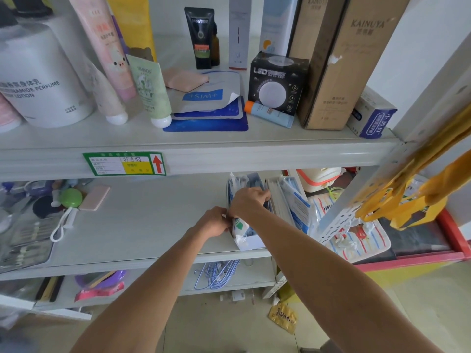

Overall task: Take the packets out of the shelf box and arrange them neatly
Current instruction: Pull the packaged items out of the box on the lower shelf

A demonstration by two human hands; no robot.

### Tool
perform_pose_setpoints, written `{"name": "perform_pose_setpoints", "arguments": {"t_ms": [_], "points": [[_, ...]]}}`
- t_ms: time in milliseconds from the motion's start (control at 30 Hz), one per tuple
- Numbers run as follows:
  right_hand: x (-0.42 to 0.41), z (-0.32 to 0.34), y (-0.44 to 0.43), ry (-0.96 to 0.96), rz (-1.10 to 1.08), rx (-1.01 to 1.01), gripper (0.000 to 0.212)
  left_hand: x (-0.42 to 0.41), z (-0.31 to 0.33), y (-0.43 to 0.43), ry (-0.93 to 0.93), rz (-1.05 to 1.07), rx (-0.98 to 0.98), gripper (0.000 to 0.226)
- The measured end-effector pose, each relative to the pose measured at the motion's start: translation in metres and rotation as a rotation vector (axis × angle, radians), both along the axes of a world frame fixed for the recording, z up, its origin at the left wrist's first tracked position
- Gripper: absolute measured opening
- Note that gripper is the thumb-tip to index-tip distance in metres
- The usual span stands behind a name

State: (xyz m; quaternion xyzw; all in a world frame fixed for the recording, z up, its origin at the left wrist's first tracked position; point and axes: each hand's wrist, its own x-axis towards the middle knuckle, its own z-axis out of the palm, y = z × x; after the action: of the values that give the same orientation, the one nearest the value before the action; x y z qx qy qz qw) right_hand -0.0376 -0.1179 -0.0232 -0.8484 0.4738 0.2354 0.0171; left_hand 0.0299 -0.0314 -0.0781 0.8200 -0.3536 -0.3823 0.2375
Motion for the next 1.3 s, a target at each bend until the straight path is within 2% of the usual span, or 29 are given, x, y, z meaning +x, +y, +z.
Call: {"name": "perform_pose_setpoints", "arguments": {"t_ms": [100,267,367,467,500,633,733,833,933,1033,1133,1200,1300], "points": [[-0.001,-0.002,-0.004,0.004,-0.044,0.012,0.077,-0.003,0.001,-0.002,-0.044,-0.03,-0.003,0.03],[-0.004,-0.004,-0.008,-0.022,-0.078,0.03,0.078,-0.008,0.003,-0.006,-0.107,-0.062,-0.01,0.03],[-0.004,-0.006,-0.008,-0.028,-0.08,0.045,0.068,-0.011,0.004,-0.009,-0.121,-0.07,0.003,0.03],[-0.007,-0.009,-0.01,-0.161,-0.166,0.126,0.039,-0.014,0.005,-0.009,-0.138,-0.073,0.01,0.027],[-0.008,-0.01,-0.012,-0.195,-0.206,0.153,0.038,-0.015,0.005,-0.01,-0.144,-0.074,0.009,0.027],[-0.017,-0.015,-0.019,-0.258,-0.296,0.197,0.057,-0.017,0.003,-0.012,-0.166,-0.091,0.008,0.03],[-0.023,-0.021,-0.024,-0.253,-0.232,0.151,0.069,-0.02,0.003,-0.016,-0.198,-0.112,0.008,0.032],[-0.022,-0.025,-0.026,-0.288,-0.177,0.189,0.077,-0.021,0.004,-0.019,-0.232,-0.142,0.024,0.032],[-0.022,-0.026,-0.028,-0.238,-0.085,0.155,0.088,-0.02,0.002,-0.017,-0.233,-0.137,0.027,0.032],[-0.024,-0.03,-0.032,-0.285,-0.139,0.198,0.097,-0.023,0.001,-0.014,-0.224,-0.12,0.016,0.033],[-0.028,-0.032,-0.035,-0.441,-0.291,0.333,0.112,-0.025,0.002,-0.014,-0.229,-0.111,0.017,0.033],[-0.029,-0.032,-0.037,-0.477,-0.329,0.384,0.12,-0.026,0.001,-0.014,-0.227,-0.122,0.021,0.034],[-0.03,-0.034,-0.038,-0.475,-0.328,0.375,0.118,-0.03,-0.002,-0.014,-0.199,-0.139,0.055,0.037]]}}
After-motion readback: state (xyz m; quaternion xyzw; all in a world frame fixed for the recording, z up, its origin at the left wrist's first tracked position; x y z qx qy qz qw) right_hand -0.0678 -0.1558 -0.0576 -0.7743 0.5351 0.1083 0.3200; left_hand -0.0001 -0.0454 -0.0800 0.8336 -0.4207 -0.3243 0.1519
